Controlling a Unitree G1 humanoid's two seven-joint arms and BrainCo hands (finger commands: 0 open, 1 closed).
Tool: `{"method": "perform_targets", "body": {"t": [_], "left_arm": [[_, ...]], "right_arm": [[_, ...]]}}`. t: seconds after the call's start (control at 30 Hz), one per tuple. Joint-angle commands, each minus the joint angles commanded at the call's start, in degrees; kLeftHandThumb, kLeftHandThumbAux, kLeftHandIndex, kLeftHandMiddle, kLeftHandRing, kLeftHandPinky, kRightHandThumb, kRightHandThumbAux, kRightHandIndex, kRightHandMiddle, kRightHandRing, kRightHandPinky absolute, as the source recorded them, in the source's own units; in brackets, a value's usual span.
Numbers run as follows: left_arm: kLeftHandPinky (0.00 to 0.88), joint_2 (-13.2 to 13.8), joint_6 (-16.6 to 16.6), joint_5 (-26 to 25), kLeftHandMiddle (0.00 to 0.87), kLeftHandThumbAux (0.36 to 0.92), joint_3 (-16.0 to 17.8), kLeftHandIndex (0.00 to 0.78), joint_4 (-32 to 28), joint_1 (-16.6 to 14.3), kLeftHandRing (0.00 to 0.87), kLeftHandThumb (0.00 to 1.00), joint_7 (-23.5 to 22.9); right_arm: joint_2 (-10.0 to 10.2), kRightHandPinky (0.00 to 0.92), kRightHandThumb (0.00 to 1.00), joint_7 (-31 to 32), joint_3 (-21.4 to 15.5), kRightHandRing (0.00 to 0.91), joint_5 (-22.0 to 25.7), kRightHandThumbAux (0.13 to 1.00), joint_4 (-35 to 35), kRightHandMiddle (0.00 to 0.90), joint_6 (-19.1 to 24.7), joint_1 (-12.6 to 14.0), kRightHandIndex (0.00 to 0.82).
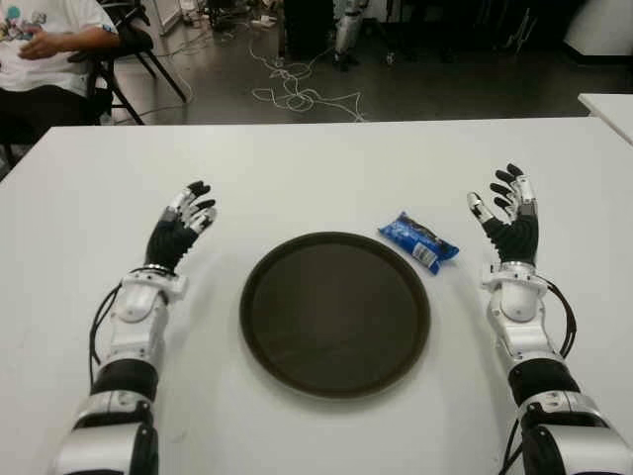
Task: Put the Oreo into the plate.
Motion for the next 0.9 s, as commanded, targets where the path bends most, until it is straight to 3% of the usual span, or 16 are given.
{"method": "perform_targets", "body": {"t": [0.6, 0.9], "left_arm": [[0.128, 0.0, 0.5, -0.1, 0.128, 0.578, -0.1, 0.057, -1.0, 0.7, 0.119, 0.232, 0.4], [0.142, -0.2, 1.4, -0.1, 0.136, 0.583, -0.3, 0.064, -2.0, 1.0, 0.124, 0.229, 0.6]], "right_arm": [[-0.3, 0.199, 0.290, -0.5, 0.2, 0.200, -0.1, 0.647, 0.0, 0.209, -1.1, 0.5, 0.106], [-0.7, 0.208, 0.315, 0.0, 0.2, 0.203, 0.2, 0.656, 0.9, 0.210, -1.8, 0.3, 0.111]]}}
